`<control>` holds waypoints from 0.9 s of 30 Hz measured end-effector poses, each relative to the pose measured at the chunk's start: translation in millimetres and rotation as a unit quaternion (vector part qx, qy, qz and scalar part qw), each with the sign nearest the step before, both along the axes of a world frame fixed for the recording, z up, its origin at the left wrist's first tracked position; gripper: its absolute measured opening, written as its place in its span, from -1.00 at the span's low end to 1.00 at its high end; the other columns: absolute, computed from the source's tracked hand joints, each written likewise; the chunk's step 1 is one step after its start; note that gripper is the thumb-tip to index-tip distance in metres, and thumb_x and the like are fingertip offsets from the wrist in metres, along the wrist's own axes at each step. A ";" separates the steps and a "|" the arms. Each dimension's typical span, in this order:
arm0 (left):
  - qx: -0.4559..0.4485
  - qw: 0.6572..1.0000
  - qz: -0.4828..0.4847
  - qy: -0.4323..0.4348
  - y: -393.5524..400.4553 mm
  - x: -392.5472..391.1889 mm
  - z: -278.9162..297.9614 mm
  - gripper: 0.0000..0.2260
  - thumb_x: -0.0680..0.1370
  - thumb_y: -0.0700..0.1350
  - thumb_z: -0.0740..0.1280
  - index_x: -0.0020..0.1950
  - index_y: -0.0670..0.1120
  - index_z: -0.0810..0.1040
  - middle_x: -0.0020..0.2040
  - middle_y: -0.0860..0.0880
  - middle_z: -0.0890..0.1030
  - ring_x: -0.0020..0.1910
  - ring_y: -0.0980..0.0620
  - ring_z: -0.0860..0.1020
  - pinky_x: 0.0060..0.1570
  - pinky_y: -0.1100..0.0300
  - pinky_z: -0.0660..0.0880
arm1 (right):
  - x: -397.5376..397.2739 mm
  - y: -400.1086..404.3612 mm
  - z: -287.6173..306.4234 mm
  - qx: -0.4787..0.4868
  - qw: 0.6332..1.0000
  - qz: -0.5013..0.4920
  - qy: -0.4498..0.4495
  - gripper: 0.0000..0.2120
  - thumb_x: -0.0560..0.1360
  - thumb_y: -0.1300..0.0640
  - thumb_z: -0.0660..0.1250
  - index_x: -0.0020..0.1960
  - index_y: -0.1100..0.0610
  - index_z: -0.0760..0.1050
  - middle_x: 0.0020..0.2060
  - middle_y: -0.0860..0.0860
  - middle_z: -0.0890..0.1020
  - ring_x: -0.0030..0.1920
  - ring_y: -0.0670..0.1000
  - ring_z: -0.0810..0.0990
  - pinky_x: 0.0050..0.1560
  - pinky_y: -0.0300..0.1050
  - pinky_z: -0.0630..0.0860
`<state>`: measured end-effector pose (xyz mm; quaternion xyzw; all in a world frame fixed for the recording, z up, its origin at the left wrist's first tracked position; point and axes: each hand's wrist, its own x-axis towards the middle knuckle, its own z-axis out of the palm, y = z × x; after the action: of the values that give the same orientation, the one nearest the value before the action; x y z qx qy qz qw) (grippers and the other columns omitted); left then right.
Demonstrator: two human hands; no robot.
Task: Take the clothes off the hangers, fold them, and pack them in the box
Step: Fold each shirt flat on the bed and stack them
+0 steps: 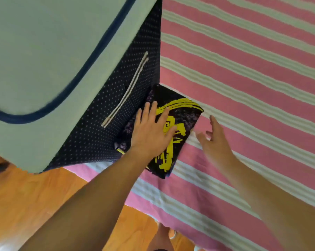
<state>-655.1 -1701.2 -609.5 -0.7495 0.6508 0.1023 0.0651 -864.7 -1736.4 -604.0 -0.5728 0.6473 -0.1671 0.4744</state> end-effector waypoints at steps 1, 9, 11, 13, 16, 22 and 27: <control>-0.009 1.000 0.009 0.017 2.6 6.2 -15.0 -0.36 0.63 0.36 -0.08 0.65 0.10 0.12 0.66 -0.16 0.05 0.64 -0.19 -0.03 0.58 -0.19 -0.06 | -9.0 1.5 -0.6 0.001 1.000 0.004 0.008 -0.34 0.63 0.00 0.30 0.63 0.01 0.07 0.52 0.06 0.25 0.30 0.01 0.45 0.36 0.13 0.44; 0.121 0.992 0.042 -0.004 -7.3 2.6 2.9 -0.33 0.62 0.36 -0.12 0.67 0.06 0.02 0.67 -0.18 -0.01 0.63 -0.22 -0.05 0.58 -0.19 -0.10 | -99.3 44.2 49.8 0.116 0.991 -0.014 0.064 -0.44 0.65 -0.02 0.25 0.59 0.01 0.18 0.49 0.02 0.29 0.19 -0.01 0.49 0.27 -0.09 0.43; 0.166 0.983 0.076 -0.016 -10.6 -13.6 34.5 -0.33 0.64 0.30 -0.06 0.68 0.00 -0.01 0.67 -0.18 -0.05 0.63 -0.23 -0.09 0.58 -0.20 -0.11 | -139.0 70.0 79.7 0.125 0.990 -0.044 0.050 -0.48 0.65 0.04 0.26 0.57 0.01 0.23 0.45 0.01 0.34 0.22 0.00 0.49 0.27 -0.04 0.47; 0.142 0.986 0.087 -0.011 -13.7 -57.1 74.0 -0.35 0.61 0.13 0.11 0.65 -0.12 0.11 0.64 -0.25 0.07 0.61 -0.29 0.00 0.55 -0.23 -0.03 | -189.7 99.9 109.1 0.127 0.987 -0.081 0.057 -0.50 0.64 0.10 0.28 0.55 0.05 0.27 0.43 0.02 0.38 0.27 0.03 0.49 0.31 -0.04 0.45; 0.136 0.989 -0.045 0.044 1.7 -174.3 126.0 -0.39 0.49 0.04 0.16 0.46 -0.26 0.41 0.37 -0.38 0.46 0.37 -0.39 0.39 0.35 -0.25 0.34 | -286.4 154.4 137.1 0.146 0.970 -0.177 0.076 -0.53 0.64 0.10 0.29 0.52 0.10 0.32 0.42 0.06 0.42 0.20 0.04 0.52 0.10 -0.13 0.51; 0.305 0.904 -0.140 0.264 60.3 -426.4 180.3 -0.58 0.68 -0.10 0.18 0.56 -0.03 0.38 0.41 -0.11 0.51 -0.08 0.10 0.55 0.08 0.17 0.38 | -486.7 259.5 151.2 0.168 0.918 -0.348 0.094 -0.62 0.61 0.17 0.30 0.41 0.19 0.46 0.31 0.08 0.53 0.28 0.08 0.51 0.14 -0.20 0.37; 0.322 0.897 -0.134 0.272 92.4 -561.4 178.0 -0.68 0.67 -0.09 0.24 0.42 -0.04 0.53 0.34 -0.10 0.58 0.13 -0.05 0.58 0.16 0.10 0.46 | -643.7 317.2 122.1 0.186 0.912 -0.309 0.196 -0.69 0.52 -0.01 0.29 0.20 0.08 0.59 0.35 0.20 0.39 0.19 0.19 0.49 0.16 -0.01 0.47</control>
<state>-1216.5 -1608.8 -431.5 -0.5363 0.6686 0.4968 0.1367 -1508.3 -1419.3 -481.9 -0.2669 0.8911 -0.0661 0.3611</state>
